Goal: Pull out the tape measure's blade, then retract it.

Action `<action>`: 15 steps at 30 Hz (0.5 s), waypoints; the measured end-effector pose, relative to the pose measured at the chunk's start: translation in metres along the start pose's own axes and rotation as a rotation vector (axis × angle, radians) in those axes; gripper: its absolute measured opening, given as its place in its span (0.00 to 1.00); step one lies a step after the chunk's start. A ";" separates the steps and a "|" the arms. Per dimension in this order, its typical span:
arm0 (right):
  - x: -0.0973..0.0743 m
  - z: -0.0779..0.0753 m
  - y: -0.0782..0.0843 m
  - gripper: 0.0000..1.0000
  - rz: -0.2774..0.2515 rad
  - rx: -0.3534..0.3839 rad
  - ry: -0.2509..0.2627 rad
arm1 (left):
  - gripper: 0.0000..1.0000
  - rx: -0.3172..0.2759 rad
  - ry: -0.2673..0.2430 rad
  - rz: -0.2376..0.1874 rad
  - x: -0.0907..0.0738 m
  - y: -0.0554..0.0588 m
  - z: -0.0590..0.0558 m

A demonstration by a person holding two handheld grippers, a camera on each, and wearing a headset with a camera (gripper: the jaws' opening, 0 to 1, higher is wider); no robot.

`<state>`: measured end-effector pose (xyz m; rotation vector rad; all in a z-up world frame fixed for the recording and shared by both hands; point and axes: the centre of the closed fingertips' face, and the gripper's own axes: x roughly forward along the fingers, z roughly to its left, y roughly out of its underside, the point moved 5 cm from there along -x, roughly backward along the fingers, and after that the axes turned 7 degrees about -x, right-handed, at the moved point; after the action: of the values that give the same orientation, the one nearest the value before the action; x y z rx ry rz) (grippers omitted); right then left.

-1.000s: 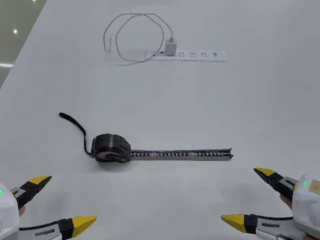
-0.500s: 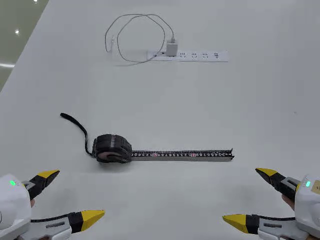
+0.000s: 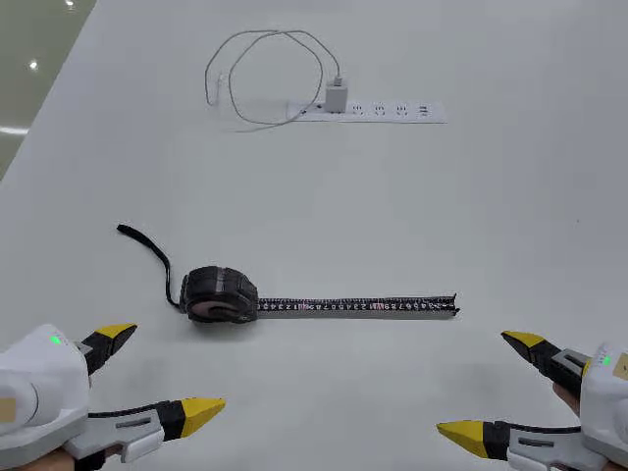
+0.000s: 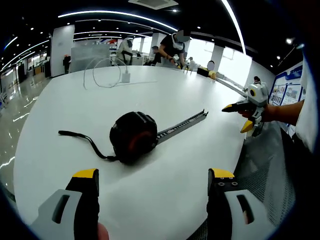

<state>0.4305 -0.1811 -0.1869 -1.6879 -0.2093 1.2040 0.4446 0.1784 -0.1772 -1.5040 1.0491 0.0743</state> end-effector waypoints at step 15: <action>0.001 -0.003 0.001 0.87 0.003 0.004 -0.002 | 0.87 0.002 0.019 0.002 0.021 -0.012 0.001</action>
<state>0.4325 -0.1827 -0.1886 -1.6846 -0.2055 1.2081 0.4645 0.1657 -0.1808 -1.5042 1.0661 0.0606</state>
